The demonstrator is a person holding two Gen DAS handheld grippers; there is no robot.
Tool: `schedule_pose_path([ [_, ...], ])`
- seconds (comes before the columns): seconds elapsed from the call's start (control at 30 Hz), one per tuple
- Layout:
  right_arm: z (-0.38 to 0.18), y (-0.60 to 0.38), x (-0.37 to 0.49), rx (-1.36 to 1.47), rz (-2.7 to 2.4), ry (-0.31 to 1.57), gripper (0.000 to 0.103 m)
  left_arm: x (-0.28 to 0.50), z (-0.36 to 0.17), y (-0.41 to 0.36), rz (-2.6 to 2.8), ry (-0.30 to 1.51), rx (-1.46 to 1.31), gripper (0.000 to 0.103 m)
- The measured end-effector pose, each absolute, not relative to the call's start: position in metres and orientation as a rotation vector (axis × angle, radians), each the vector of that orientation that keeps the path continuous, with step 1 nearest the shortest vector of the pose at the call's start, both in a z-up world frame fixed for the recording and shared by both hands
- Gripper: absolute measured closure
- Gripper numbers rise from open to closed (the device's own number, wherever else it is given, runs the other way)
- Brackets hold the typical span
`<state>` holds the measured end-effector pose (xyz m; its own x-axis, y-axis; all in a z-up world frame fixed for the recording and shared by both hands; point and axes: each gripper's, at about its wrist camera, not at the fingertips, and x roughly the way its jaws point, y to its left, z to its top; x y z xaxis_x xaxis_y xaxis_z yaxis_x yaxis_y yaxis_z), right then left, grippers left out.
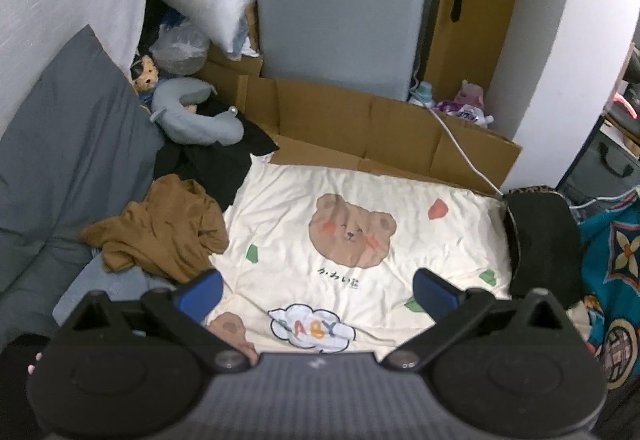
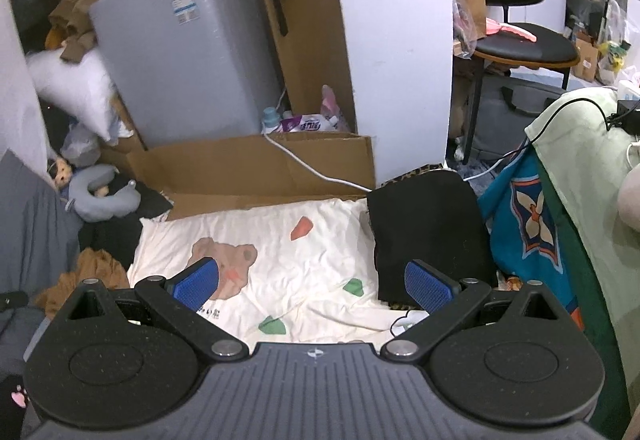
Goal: Fold clothes
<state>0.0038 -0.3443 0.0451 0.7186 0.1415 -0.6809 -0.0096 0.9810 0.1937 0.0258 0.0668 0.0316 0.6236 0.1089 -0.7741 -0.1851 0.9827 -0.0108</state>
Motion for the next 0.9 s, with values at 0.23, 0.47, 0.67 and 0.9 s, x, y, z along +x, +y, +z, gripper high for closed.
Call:
schedule_pose_path([
  [0.23,0.031,-0.336,-0.015,0.168,0.085,0.793,0.001,0.016,0.018,0.058,0.158,0.901,-0.099,0.001],
  [0.47,0.018,-0.326,-0.028,0.146,0.087,0.802,0.001,0.004,0.003,0.055,0.165,0.915,-0.115,0.001],
  [0.67,0.001,-0.319,-0.028,0.167,0.096,0.820,0.001,-0.001,-0.007,0.059,0.183,0.911,-0.116,0.001],
  [0.9,-0.016,-0.304,-0.022,0.151,0.129,0.851,0.001,0.000,-0.016,0.063,0.236,0.901,-0.111,0.001],
])
